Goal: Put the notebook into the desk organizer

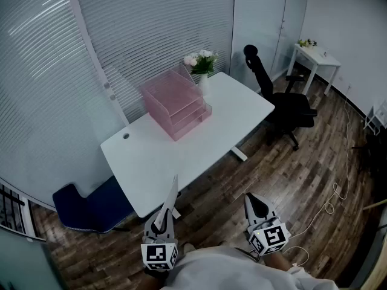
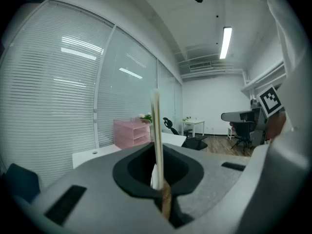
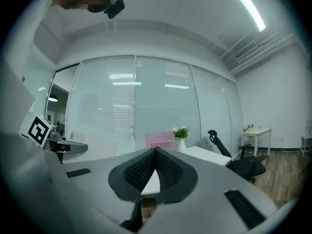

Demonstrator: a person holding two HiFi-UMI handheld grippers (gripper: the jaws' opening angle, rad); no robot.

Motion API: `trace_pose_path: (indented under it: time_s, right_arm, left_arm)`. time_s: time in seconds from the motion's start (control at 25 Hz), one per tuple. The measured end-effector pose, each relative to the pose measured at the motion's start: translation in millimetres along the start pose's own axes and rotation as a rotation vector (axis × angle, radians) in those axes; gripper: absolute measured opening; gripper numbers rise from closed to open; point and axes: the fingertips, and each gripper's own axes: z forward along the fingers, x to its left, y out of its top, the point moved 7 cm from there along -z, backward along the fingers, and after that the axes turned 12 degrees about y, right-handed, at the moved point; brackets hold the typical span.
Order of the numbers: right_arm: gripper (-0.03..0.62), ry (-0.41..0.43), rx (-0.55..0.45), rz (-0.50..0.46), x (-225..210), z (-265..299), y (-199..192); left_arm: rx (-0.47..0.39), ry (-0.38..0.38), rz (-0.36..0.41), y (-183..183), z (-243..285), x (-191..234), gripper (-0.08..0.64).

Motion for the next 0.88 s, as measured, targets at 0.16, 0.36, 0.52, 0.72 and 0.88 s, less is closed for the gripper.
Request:
trace_pose_path:
  time_s: [0.16,0.36,0.52,0.72,0.88]
  right_arm:
    - [0.011,0.002,-0.001,0.002,0.0,-0.6,-0.8]
    - [0.011,0.000,-0.006,0.006,-3.2,-4.1,-0.6]
    - [0.011,0.005,-0.026,0.022,-8.5,-8.4,-0.6]
    - [0.012,0.021,-0.037,0.037,-19.0,-17.5,-5.1]
    - [0.012,0.034,-0.019,0.040,-36.9,-32.6,-9.2]
  left_arm:
    - [0.002,-0.002,0.003,0.0,1.0,-1.2,0.017]
    - [0.003,0.000,0.009,-0.3,0.6,-5.8,0.017]
    - [0.009,0.006,0.015,-1.2,-0.4,-11.6,0.017]
    - [0.011,0.021,0.023,-1.7,2.2,-23.1,0.017]
    - [0.003,0.041,0.024,3.7,5.3,-40.9,0.017]
